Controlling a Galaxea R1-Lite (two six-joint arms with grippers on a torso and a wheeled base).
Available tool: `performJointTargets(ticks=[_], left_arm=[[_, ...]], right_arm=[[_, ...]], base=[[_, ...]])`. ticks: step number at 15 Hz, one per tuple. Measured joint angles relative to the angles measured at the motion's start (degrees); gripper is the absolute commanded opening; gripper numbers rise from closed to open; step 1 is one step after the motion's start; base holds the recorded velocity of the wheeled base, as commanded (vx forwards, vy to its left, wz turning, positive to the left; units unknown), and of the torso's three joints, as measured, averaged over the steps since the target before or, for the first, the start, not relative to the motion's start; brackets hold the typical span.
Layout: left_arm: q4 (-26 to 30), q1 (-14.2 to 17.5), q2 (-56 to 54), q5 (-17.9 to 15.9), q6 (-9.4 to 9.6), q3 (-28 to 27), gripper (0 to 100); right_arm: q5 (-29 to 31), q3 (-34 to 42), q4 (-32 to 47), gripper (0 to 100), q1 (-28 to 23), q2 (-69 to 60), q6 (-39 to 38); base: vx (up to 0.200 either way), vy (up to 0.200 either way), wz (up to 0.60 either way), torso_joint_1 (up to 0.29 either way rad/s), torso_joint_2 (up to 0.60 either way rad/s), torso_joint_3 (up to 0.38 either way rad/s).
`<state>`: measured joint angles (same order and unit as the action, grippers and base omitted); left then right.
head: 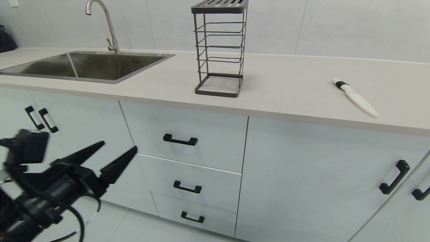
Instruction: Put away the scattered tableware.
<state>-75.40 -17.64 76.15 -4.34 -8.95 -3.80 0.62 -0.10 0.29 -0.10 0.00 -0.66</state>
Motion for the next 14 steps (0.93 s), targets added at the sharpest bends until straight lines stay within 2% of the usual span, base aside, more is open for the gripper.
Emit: performJointTargets(ticks=[2, 3, 5, 8, 11, 13, 14], left_arm=[[3.5, 5.4, -13.3, -1.2, 0.11, 1.0, 100], [7.2, 8.2, -20.6, -1.6, 0.15, 1.4, 100], [17.3, 12.4, -34.0, -2.6, 0.28, 1.7, 100], [38.3, 16.5, -52.5, -4.5, 0.48, 1.9, 100], [50.0, 17.9, -65.4, -6.5, 3.80, 3.0, 100], [57.5, 17.9, -71.4, -7.3, 7.14, 3.5, 100], [58.1, 17.9, -73.0, -7.3, 7.73, 3.5, 100]], right_arm=[[0.0, 0.0, 0.0, 100, 0.0, 0.0, 0.0], [0.0, 0.0, 0.0, 100, 0.0, 0.0, 0.1], [0.0, 0.0, 0.1, 100, 0.0, 0.0, 0.2], [0.0, 0.0, 0.0, 100, 0.0, 0.0, 0.3], [0.0, 0.0, 0.0, 100, 0.0, 0.0, 0.3], [0.0, 0.0, 0.1, 100, 0.0, 0.0, 0.3], [0.0, 0.0, 0.0, 100, 0.0, 0.0, 0.3]], base=[[0.000, 0.000, 0.00, 0.000, 0.00, 0.000], [0.000, 0.000, 0.00, 0.000, 0.00, 0.000], [0.000, 0.000, 0.00, 0.000, 0.00, 0.000], [0.000, 0.000, 0.00, 0.000, 0.00, 0.000], [0.000, 0.000, 0.00, 0.000, 0.00, 0.000], [0.000, 0.000, 0.00, 0.000, 0.00, 0.000], [0.000, 0.000, 0.00, 0.000, 0.00, 0.000]])
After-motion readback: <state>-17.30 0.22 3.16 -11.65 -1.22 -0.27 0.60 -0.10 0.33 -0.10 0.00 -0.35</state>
